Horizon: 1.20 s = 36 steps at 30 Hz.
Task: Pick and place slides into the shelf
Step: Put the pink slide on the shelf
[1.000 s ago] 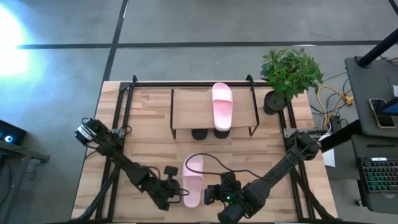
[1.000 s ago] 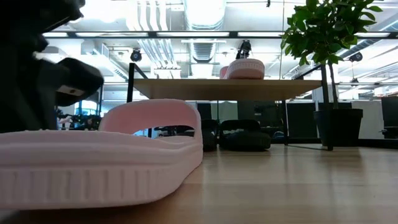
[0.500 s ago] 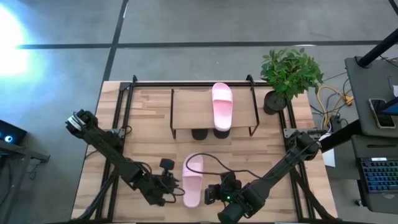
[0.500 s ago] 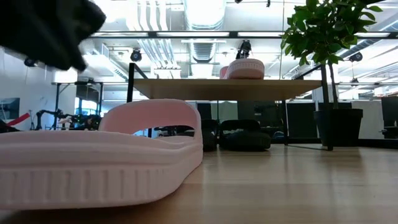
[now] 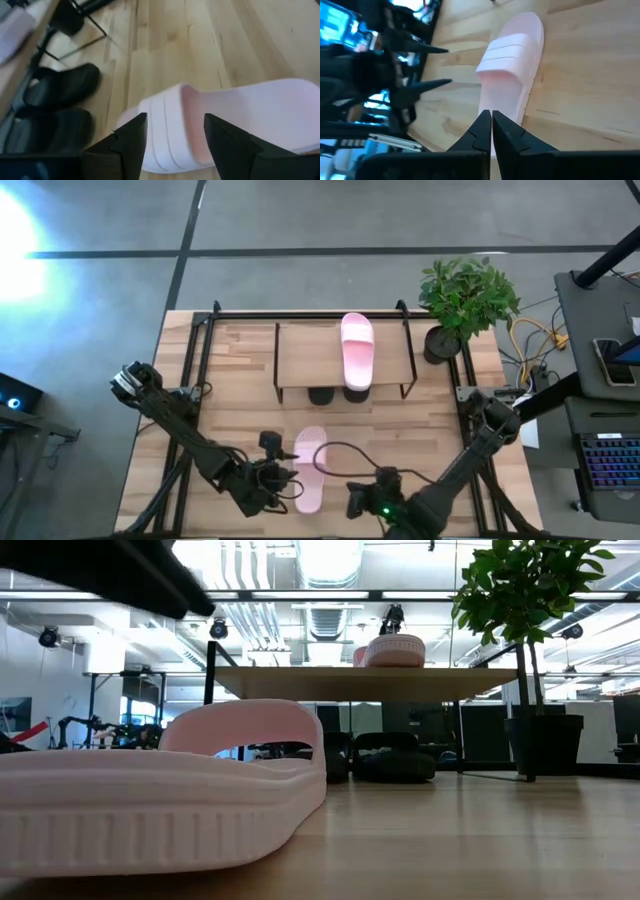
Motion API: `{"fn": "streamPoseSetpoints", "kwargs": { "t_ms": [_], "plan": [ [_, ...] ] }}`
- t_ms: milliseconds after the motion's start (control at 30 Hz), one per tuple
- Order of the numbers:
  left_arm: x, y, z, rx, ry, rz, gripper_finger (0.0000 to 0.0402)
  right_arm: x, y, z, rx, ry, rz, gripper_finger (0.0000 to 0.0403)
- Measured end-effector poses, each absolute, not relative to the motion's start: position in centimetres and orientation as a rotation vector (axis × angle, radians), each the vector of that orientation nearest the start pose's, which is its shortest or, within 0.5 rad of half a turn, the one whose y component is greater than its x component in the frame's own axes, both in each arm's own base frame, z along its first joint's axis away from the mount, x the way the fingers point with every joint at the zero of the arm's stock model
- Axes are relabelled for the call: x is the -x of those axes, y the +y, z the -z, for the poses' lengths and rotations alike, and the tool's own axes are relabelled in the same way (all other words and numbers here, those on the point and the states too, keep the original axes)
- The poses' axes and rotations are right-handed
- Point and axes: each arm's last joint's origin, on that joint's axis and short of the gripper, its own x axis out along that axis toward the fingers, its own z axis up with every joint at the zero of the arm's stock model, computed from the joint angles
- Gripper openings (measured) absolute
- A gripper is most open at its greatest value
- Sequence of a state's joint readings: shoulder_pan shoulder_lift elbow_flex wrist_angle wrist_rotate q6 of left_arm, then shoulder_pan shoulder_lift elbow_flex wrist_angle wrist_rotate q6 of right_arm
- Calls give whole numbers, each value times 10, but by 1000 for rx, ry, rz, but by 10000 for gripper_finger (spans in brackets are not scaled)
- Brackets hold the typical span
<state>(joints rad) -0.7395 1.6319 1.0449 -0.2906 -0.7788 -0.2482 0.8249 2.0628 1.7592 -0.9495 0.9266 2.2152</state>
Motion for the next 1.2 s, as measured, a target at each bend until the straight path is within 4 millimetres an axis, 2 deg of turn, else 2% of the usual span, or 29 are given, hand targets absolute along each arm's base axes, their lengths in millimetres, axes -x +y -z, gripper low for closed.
{"fn": "streamPoseSetpoints", "kwargs": {
  "t_ms": [367,567,767,967,1200],
  "plan": [
    [-274,-217,-169,-398,721,-116,183,-270,319,-248,-1127,62,666,9],
    [-291,-212,-161,-406,727,-183,183,-266,321,-249,-1123,63,656,9],
    [-303,-194,-159,-437,721,-289,179,-266,321,-249,-1105,69,656,9],
    [-309,-183,-148,-457,768,-298,134,-266,320,-249,-1090,74,658,9],
    [-310,-182,-148,-525,780,-277,44,-265,319,-248,-1070,83,665,9]
  ]
}}
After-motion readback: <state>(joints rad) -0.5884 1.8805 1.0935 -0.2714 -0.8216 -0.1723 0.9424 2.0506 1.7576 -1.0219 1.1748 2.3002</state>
